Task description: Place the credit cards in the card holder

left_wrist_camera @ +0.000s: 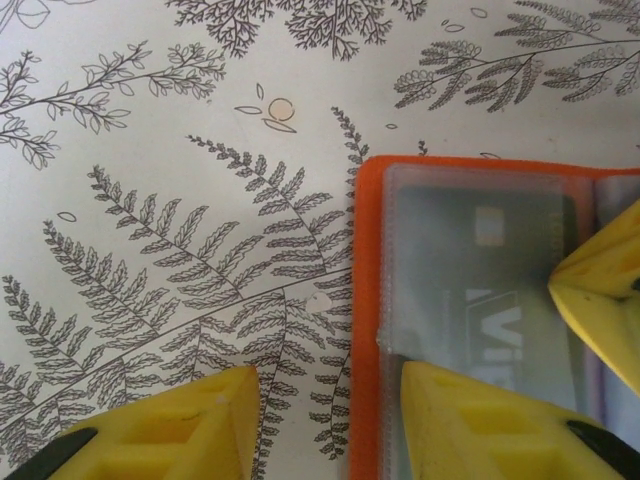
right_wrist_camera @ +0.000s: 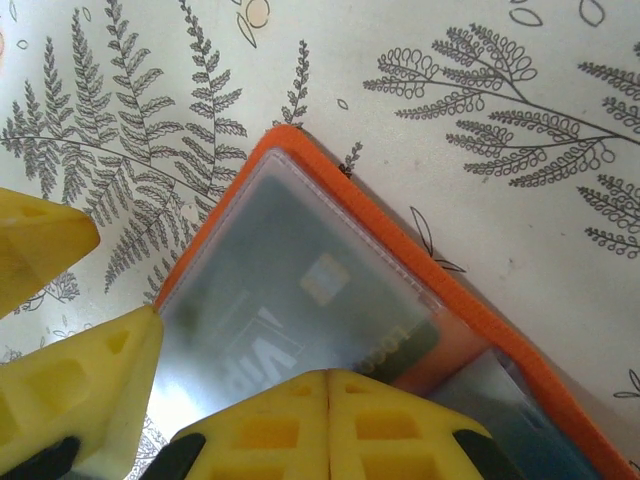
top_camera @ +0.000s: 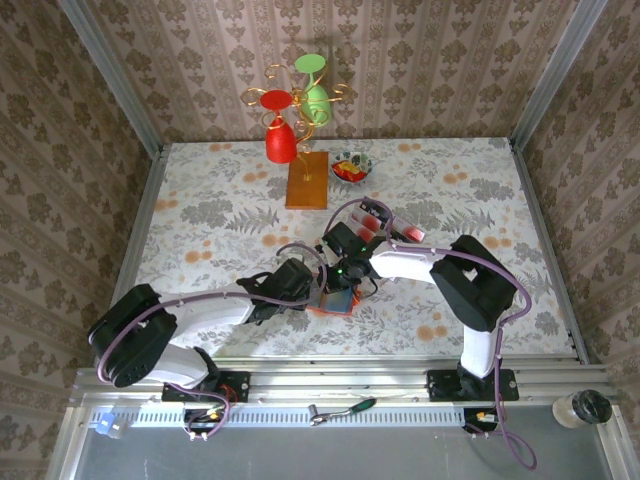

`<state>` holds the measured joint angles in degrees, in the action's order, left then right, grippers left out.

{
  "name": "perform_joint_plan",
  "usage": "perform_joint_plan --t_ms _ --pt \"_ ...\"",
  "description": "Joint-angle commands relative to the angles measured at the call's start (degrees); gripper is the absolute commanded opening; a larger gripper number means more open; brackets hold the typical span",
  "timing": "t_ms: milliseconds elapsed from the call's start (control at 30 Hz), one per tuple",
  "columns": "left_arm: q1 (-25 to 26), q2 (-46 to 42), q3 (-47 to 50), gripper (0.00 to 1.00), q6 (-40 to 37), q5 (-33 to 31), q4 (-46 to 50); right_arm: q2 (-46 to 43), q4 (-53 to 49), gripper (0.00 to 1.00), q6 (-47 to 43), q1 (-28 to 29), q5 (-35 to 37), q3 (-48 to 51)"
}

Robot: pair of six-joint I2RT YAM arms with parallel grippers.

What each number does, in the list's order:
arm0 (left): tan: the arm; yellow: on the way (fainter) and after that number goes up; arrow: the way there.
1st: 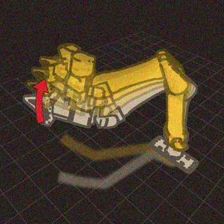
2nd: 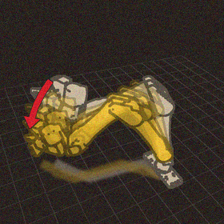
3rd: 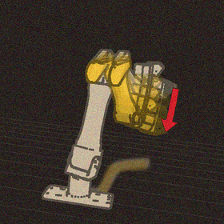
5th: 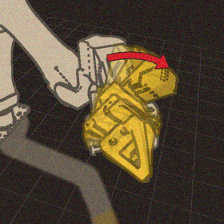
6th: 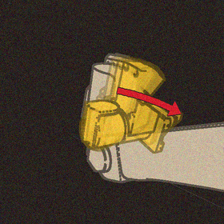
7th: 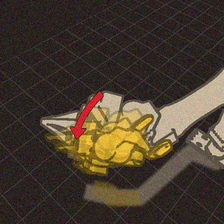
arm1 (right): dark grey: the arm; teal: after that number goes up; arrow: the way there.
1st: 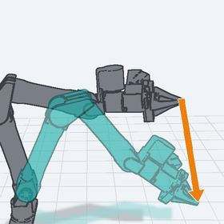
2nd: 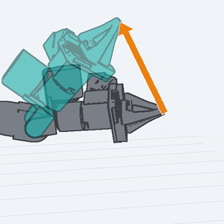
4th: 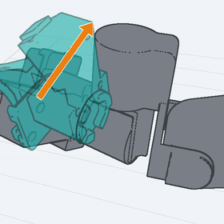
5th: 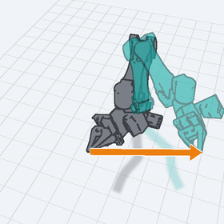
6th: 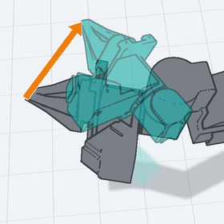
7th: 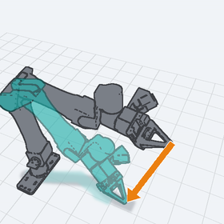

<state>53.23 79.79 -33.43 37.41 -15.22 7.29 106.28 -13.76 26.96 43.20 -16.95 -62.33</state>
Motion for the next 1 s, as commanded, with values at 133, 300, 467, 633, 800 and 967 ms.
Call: perform_joint_plan --t_ms 133,300,467,633,800,967 --pt "-0.13 2.3 -1.78 0.43 -0.95 -0.45 1.63 -8.14 -3.18 0.11 1.43 -3.01 0.01 0.23" --pt "0.12 2.3 -1.56 0.43 -0.58 -0.7 1.64 -13.69 -8.55 0.19 0.43 -6.53 6.1 1.63" --pt "0.46 2.3 -1.37 0.43 -0.23 -1.03 1.59 -17.4 -16.63 0.33 -5.37 -8.69 18.59 1.53" --pt "0.73 2.32 -0.98 0.43 0.18 -1.13 1.09 -16.8 -23.88 0.35 -10.97 -8.91 28.76 0.04" --pt "0.97 2.39 -0.76 0.43 0.47 -1.17 0.79 -14.46 -26.28 0.35 -13.62 -8.92 34.21 -1.02" --pt "1.08 2.21 -0.76 0.42 0.59 -1.26 0.75 -12.9 -26.4 0.35 -14.74 -8.99 36.97 -1.29"
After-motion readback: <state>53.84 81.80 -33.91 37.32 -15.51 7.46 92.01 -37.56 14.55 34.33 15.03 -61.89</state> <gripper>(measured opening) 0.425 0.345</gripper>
